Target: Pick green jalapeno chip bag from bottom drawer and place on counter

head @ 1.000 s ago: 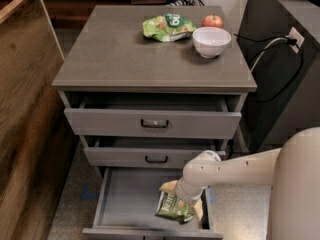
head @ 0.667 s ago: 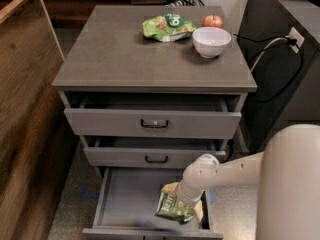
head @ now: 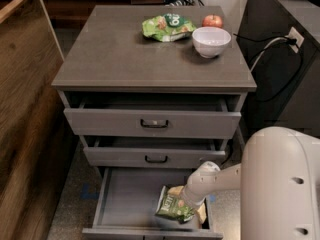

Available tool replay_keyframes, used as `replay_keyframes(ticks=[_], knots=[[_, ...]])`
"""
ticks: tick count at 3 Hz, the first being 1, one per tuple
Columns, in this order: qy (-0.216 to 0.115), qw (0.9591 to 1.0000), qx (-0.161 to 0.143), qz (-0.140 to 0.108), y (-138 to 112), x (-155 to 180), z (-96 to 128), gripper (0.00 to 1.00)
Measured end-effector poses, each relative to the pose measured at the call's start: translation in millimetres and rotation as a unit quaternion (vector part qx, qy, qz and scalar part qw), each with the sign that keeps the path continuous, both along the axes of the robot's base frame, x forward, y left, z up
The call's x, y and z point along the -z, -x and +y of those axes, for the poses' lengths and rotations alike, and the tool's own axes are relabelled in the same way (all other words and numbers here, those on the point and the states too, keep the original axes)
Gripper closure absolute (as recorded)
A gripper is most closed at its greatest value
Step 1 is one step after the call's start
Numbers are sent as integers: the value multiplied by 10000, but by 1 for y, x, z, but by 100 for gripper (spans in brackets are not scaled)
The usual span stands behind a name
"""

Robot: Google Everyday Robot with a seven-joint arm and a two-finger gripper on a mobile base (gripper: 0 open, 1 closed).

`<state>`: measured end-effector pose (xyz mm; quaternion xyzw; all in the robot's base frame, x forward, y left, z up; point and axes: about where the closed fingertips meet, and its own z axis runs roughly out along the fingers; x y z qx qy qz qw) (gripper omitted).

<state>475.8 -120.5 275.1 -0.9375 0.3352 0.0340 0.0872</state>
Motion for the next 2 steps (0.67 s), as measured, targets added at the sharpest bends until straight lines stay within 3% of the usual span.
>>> replay_keyframes(ticks=[2], knots=[[-90,9992,167,-364,-26,46,-19,0]])
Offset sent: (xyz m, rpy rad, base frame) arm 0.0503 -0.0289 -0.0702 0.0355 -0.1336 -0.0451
